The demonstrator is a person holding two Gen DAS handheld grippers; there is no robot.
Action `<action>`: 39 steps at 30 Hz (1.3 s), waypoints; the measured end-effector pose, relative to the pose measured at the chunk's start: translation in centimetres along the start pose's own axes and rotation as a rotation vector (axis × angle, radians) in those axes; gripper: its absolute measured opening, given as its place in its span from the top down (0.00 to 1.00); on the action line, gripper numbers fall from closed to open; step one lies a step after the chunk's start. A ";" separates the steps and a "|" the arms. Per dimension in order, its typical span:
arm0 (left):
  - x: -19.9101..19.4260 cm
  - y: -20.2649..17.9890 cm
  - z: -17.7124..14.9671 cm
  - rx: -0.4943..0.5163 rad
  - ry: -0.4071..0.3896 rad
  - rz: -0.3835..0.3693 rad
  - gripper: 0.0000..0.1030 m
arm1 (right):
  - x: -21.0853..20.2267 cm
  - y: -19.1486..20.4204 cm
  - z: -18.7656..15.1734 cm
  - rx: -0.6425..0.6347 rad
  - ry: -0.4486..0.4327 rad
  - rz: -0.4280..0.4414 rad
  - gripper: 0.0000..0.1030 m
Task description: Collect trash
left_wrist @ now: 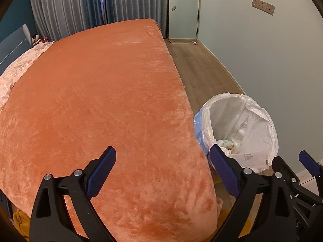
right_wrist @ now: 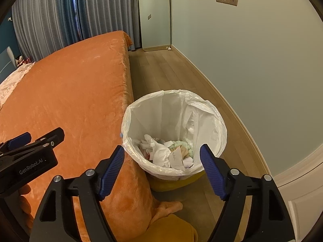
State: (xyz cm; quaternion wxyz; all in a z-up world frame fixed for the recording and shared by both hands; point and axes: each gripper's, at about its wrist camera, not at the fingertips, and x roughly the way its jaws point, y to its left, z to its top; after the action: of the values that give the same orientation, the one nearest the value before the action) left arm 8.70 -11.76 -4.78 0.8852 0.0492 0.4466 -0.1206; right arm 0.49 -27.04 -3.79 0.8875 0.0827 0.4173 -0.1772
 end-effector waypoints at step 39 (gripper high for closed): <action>0.2 -1.8 -1.5 0.037 0.009 0.060 0.11 | 0.4 -1.7 -1.4 -0.011 -0.009 -0.043 0.07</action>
State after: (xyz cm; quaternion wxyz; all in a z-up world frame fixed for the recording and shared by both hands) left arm 7.19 -13.21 -5.81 0.8852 0.0797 0.4468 -0.1020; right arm -0.94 -28.27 -5.00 0.8858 0.0683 0.4160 -0.1942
